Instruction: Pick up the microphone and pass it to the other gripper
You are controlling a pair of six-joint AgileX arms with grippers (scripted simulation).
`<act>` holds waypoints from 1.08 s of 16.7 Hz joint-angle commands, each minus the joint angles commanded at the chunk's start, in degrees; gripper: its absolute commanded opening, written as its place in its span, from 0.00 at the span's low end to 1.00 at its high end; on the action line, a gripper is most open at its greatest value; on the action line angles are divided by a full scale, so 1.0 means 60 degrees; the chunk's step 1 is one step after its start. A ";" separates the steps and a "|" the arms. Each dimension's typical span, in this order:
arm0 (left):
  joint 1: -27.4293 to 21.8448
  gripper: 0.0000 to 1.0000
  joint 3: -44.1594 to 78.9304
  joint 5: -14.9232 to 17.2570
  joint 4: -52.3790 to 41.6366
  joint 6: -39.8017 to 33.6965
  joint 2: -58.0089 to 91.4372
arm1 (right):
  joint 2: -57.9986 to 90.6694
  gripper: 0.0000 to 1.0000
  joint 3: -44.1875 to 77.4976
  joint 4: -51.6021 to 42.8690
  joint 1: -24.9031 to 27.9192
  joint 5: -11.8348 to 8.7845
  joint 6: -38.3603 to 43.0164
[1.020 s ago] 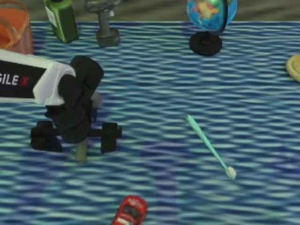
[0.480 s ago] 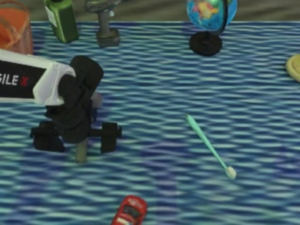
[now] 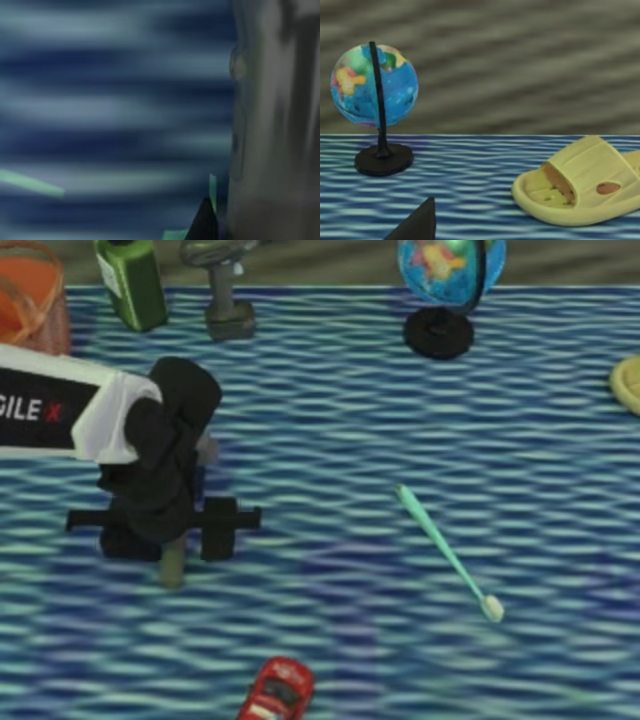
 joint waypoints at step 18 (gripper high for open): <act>-0.0016 0.00 -0.0542 0.1437 0.3265 0.0803 -0.1095 | 0.0000 1.00 0.0000 0.0000 0.0000 0.0000 0.0000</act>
